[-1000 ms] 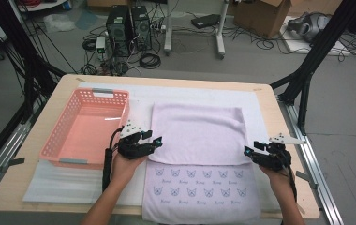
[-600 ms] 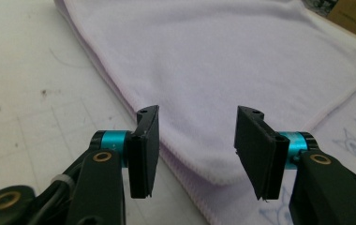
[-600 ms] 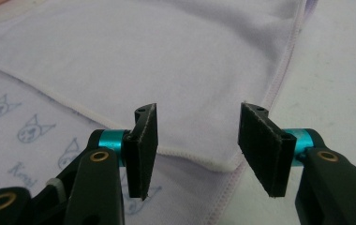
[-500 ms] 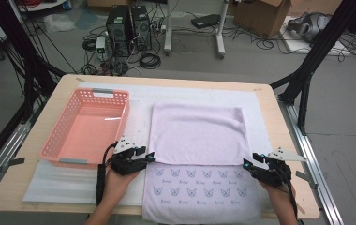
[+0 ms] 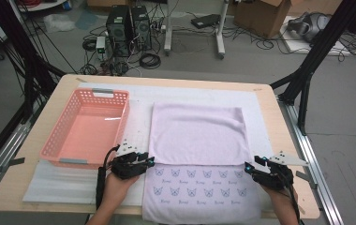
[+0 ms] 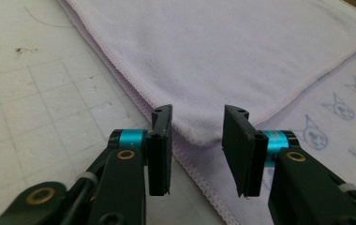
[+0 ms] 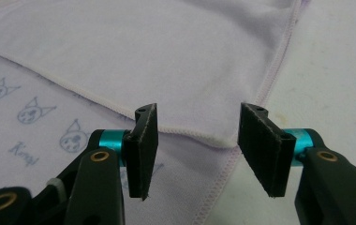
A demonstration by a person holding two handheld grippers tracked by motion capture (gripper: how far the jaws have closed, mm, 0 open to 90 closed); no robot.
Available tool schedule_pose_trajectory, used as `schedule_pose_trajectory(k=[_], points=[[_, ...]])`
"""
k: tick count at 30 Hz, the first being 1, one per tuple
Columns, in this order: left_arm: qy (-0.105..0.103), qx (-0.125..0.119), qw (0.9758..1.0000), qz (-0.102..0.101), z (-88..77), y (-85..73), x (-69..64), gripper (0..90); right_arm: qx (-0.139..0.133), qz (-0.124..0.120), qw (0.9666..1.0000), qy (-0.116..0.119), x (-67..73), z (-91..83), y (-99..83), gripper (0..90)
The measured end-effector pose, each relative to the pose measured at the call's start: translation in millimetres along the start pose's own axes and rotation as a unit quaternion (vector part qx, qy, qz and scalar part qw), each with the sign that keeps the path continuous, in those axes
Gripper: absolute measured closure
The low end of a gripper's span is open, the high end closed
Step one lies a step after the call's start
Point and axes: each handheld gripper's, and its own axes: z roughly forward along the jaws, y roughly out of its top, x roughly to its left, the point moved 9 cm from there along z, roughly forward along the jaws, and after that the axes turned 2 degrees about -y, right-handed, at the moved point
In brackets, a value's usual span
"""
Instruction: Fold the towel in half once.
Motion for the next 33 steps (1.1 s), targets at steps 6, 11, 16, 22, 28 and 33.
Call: schedule_pose_trajectory(k=[6, 11, 16, 22, 28, 33], points=[[0.004, 0.001, 0.9999, 0.01, 0.0, -0.4, -1.6, 78.1, -0.001, -0.001, 1.0, 0.0, -0.4, 0.5, -0.2, 47.1], [0.005, 0.005, 0.9995, 0.031, 0.6, -1.0, -5.0, 86.5, -0.001, 0.004, 1.0, 0.001, -0.7, 0.1, -0.6, 47.1], [0.001, -0.002, 0.9996, 0.028, -1.1, -0.1, -4.7, 87.4, -0.001, 0.002, 0.9999, -0.013, -4.7, -2.5, -0.2, 47.2], [-0.007, -0.009, 0.9998, 0.018, -2.5, 0.7, -4.2, 87.6, -0.005, 0.031, 0.9993, -0.022, -11.7, -4.9, -0.4, 51.1], [-0.01, -0.014, 0.9998, 0.013, -3.7, 1.2, -4.3, 87.7, 0.021, 0.028, 0.9993, -0.013, -4.1, 13.6, -2.4, 55.9], [-0.013, -0.015, 0.9998, 0.009, -4.3, 1.2, -4.1, 87.9, 0.052, -0.004, 0.9983, -0.024, -3.2, 21.4, -11.8, 71.8]])
